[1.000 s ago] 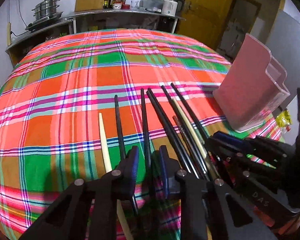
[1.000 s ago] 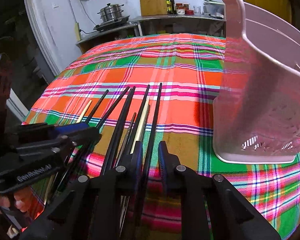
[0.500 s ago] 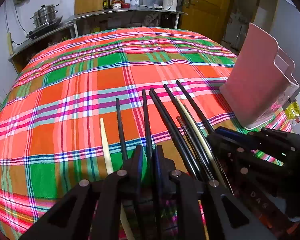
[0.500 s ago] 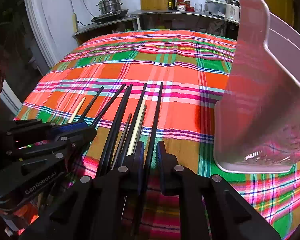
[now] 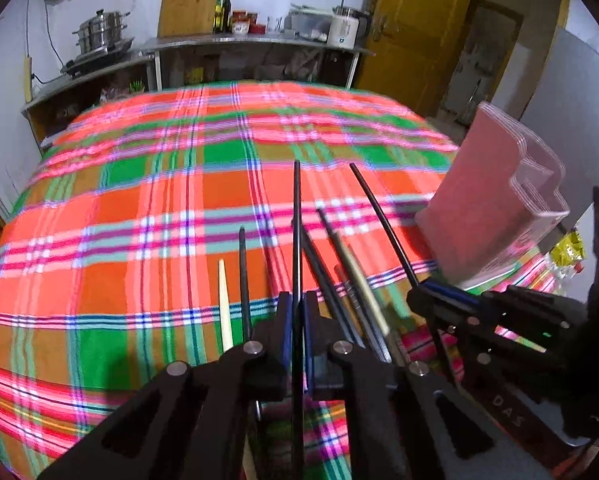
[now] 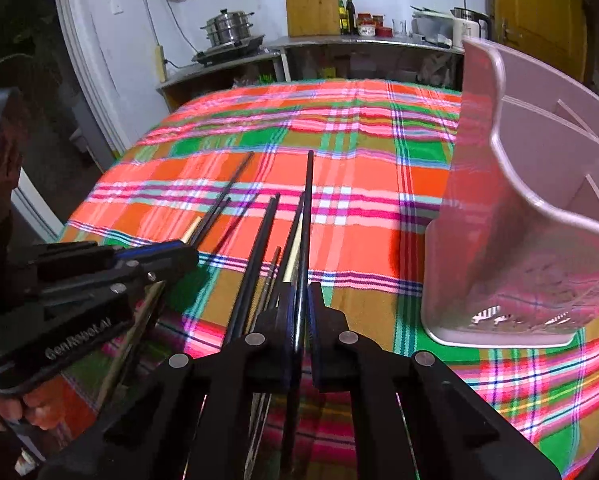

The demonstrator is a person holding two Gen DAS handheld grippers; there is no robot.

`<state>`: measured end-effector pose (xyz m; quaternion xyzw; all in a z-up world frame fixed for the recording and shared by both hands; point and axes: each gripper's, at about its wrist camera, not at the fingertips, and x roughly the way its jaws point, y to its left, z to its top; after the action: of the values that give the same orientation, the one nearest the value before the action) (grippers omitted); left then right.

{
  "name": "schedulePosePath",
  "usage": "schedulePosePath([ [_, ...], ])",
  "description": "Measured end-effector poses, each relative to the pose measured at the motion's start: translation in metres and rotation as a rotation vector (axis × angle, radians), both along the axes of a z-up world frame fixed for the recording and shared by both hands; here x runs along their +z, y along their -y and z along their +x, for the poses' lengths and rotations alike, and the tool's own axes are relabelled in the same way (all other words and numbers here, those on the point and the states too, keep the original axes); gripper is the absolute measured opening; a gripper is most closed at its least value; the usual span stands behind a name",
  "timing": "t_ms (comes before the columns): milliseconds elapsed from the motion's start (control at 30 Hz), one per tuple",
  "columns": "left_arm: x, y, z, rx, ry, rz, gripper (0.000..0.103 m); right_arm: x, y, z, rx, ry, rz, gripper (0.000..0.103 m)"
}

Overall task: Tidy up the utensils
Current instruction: 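Close the left tool on black chopsticks while the right tool grasps chopsticks beside it, then lift the held chopsticks upright with both tools and carry them over the pink holder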

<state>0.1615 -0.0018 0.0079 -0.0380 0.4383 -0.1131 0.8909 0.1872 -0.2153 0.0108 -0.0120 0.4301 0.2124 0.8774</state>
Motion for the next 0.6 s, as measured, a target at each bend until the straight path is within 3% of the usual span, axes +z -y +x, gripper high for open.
schedulePosePath([
  [600, 0.085, 0.000, -0.046, -0.028, 0.147, -0.055, 0.006, 0.076, 0.031, -0.040, -0.016, 0.155, 0.147, 0.006],
])
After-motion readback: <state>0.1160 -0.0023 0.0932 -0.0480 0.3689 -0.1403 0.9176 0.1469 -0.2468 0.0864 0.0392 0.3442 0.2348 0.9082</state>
